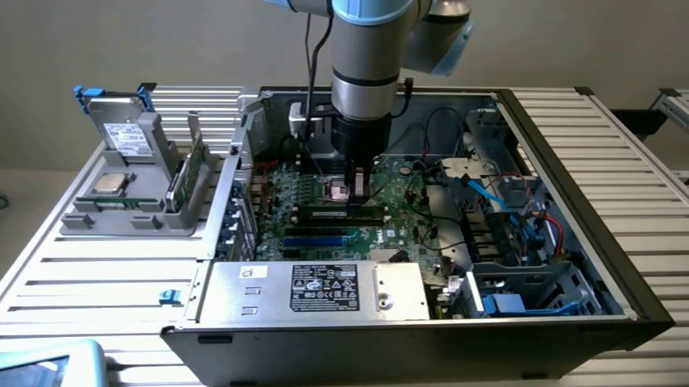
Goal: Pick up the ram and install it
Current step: 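Insert the ram into the slot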
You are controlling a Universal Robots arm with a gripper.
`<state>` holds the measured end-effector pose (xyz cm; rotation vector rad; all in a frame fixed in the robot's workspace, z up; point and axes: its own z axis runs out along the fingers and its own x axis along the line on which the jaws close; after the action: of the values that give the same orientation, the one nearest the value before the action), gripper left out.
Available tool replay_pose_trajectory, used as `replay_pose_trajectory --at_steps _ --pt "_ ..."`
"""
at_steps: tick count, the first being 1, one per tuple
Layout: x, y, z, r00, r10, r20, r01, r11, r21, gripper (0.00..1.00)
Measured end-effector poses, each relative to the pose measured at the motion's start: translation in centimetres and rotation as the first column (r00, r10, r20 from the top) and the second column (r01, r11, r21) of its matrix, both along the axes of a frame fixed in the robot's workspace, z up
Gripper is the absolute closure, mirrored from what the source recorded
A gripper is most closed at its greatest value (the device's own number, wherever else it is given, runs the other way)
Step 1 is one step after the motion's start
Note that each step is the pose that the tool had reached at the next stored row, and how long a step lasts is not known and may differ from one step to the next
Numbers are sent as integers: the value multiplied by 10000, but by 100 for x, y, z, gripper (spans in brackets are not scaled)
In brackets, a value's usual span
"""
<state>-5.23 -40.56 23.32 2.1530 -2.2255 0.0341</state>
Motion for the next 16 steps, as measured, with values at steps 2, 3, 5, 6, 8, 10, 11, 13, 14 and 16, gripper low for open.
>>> replay_pose_trajectory --at_steps 2,3,5,6,8,10,11,13,14,16 --pt "-1 -2 0 10000 0 0 0 10000 -1 87" --pt "0 -5 -1 10000 1 1 -1 10000 -1 87" --pt "-1 -6 -2 10000 3 0 -3 10000 -2 87" --pt "-3 -6 -2 10000 3 1 -3 10000 -1 87" --pt "-8 -6 -4 10000 2 1 -2 10000 -2 87" --pt "-8 -6 -6 10000 3 1 -3 10000 -1 87" --pt "-8 -6 -7 10000 3 2 -3 10000 -1 87" --pt "-9 -6 -10 10000 2 6 -2 10000 -1 87" --pt "-9 -6 -11 10000 2 6 -2 10000 -1 87" --pt "-9 -6 -16 10000 2 8 -2 10000 0 87"
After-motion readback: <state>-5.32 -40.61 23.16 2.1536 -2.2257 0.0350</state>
